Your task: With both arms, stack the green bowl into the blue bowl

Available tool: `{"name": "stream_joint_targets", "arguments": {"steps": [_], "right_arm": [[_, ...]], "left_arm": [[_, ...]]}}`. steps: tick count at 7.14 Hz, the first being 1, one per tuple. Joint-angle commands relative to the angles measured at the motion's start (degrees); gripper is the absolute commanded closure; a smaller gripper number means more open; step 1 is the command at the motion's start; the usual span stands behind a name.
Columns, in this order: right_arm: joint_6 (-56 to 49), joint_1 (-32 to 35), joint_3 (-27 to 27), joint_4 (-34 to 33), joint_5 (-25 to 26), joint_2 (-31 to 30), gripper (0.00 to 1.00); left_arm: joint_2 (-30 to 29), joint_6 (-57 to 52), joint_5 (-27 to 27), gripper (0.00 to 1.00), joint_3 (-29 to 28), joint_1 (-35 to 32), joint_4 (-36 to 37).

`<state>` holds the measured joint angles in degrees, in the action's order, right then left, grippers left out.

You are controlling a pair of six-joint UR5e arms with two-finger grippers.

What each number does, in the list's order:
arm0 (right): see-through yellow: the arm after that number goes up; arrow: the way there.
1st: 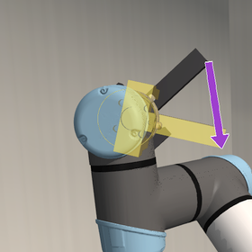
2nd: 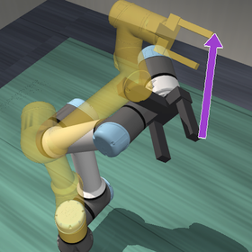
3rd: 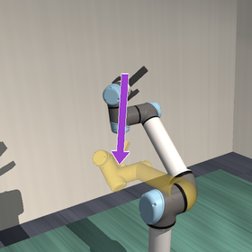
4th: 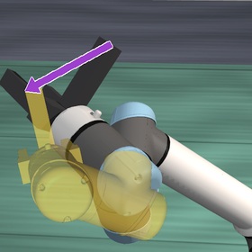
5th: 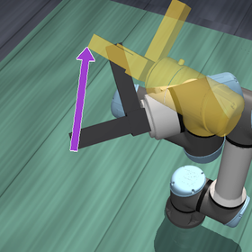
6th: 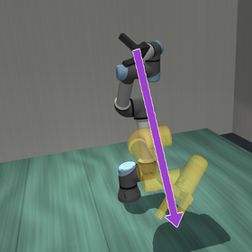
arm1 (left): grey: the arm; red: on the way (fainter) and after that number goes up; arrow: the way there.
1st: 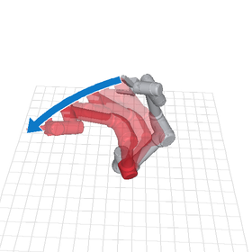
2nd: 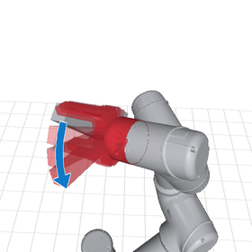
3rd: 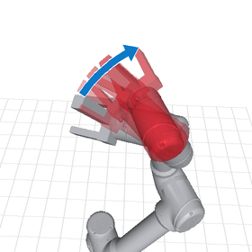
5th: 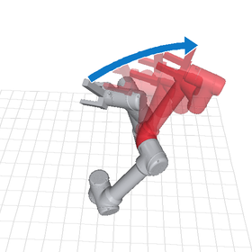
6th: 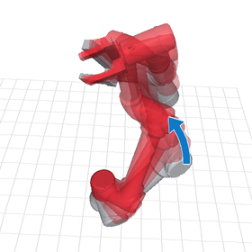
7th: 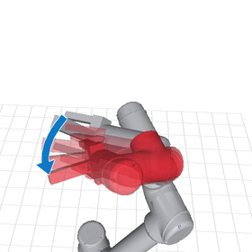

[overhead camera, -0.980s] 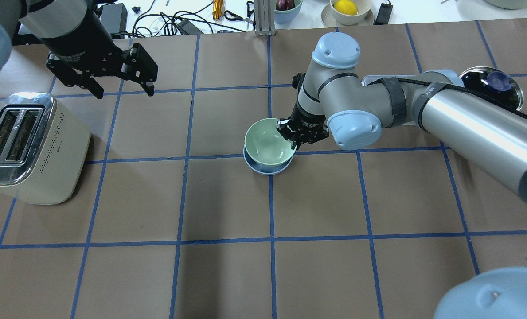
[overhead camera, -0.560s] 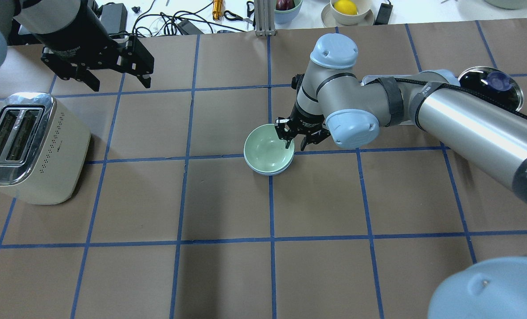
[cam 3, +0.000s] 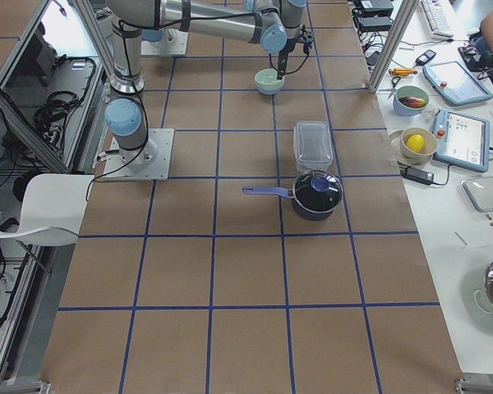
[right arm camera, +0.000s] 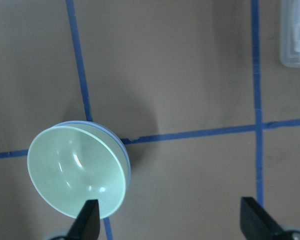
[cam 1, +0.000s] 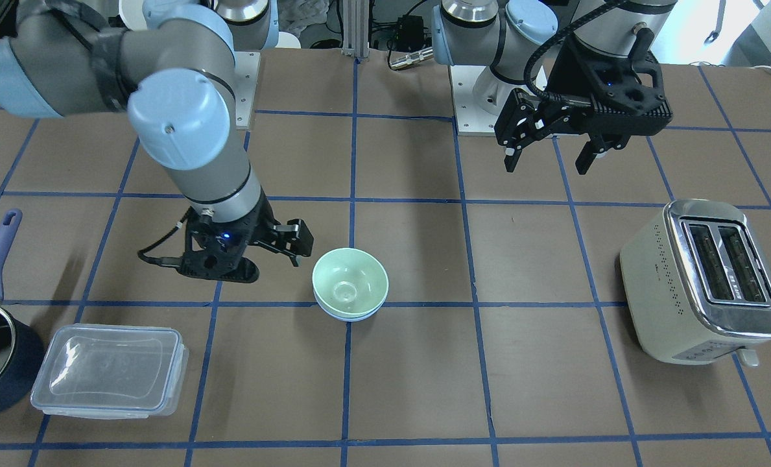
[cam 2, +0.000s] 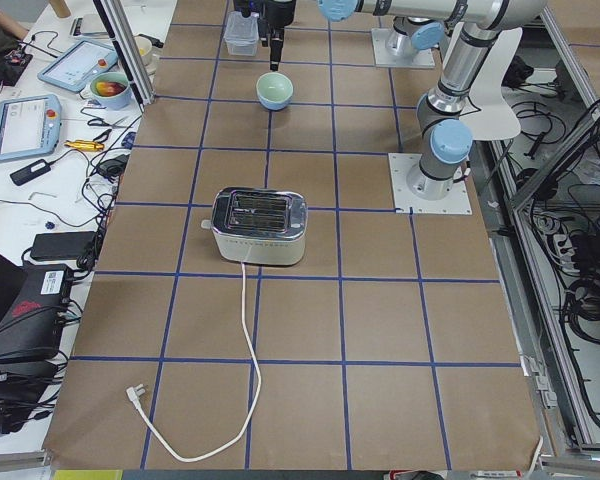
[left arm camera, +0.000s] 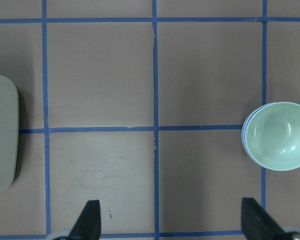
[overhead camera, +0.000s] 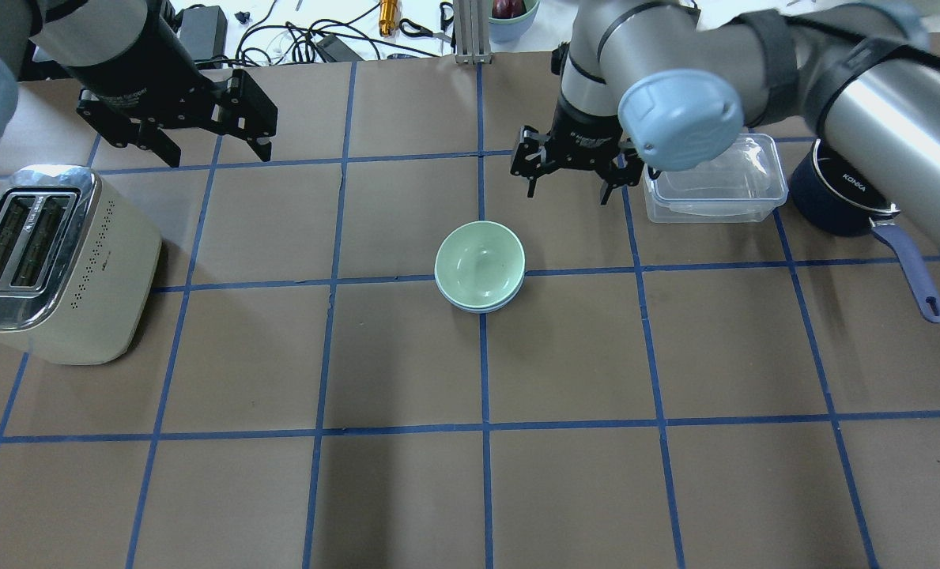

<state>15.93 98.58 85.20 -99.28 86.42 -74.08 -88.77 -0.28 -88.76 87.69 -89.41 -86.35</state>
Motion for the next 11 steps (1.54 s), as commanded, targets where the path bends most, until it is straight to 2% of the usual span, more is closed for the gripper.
{"name": "stream_joint_targets", "arguments": {"steps": [1, 3, 5, 11], "right_arm": [[-5.95, -5.48, -3.81, 8.82, 2.17, -4.56, 0.0], [-14.57, -10.32, -3.81, 12.08, 2.26, -9.13, 0.0], [-15.13, -10.25, -3.46, 12.27, 2.26, -11.26, 0.0], [-14.96, -9.73, -3.29, 12.18, 1.99, -12.23, 0.0]], "left_arm": [[0.0, 0.02, -0.01, 0.0, 0.03, -0.06, 0.04], [0.18, -0.33, -0.19, 0.0, -0.49, 0.37, -0.13], [0.18, -0.6, -0.19, 0.0, -0.67, 0.47, -0.04], [0.18, -0.51, -0.19, 0.0, -0.06, 0.29, 0.04]]}}
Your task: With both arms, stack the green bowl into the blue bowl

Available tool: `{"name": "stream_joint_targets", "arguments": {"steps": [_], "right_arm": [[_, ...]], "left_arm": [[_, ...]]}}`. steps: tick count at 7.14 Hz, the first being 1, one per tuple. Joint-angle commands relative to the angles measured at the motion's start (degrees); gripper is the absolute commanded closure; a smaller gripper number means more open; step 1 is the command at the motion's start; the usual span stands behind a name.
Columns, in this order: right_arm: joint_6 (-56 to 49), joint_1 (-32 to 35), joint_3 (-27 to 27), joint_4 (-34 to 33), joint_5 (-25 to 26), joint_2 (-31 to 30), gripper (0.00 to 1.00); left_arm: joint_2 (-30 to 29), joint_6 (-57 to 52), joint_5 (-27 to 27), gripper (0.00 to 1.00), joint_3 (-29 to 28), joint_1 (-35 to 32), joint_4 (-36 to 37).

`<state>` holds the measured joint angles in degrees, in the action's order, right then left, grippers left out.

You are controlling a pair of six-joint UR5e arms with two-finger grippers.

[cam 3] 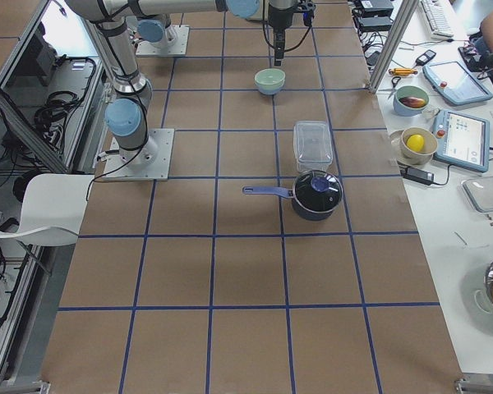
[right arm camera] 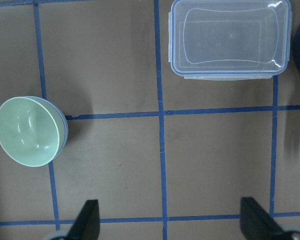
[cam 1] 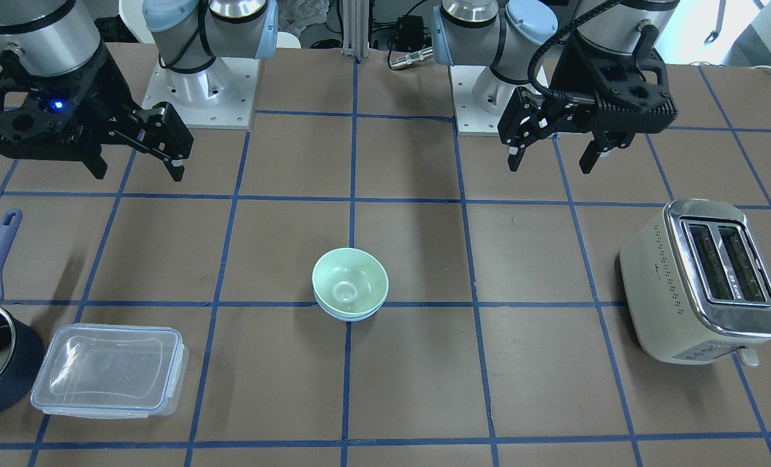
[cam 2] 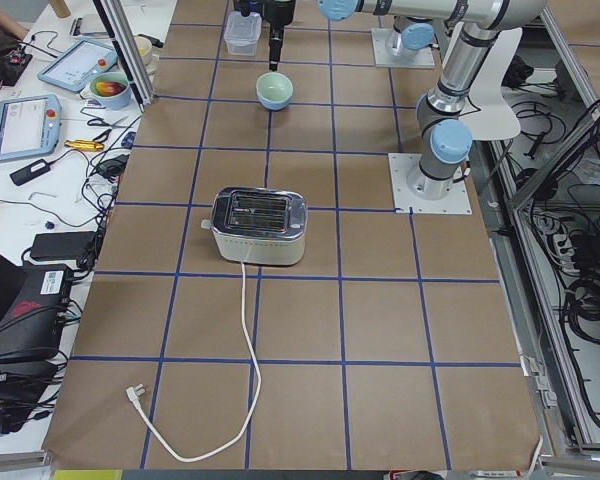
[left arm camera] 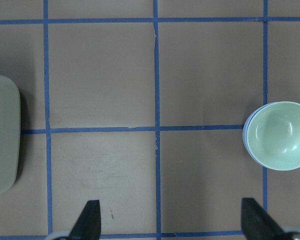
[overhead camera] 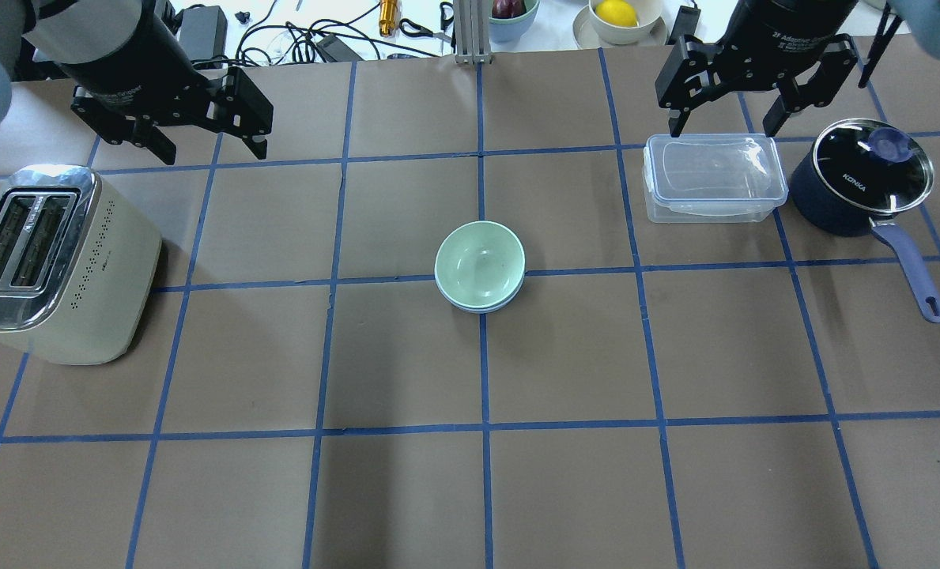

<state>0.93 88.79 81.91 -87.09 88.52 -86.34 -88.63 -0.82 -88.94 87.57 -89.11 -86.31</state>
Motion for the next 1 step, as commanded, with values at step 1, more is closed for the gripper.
{"name": "stream_joint_targets", "arguments": {"steps": [1], "right_arm": [[0.03, 0.07, 0.0, -0.01, -0.01, 0.03, 0.0]], "left_arm": [[0.04, 0.03, 0.0, 0.0, 0.05, -0.1, -0.09]]}}
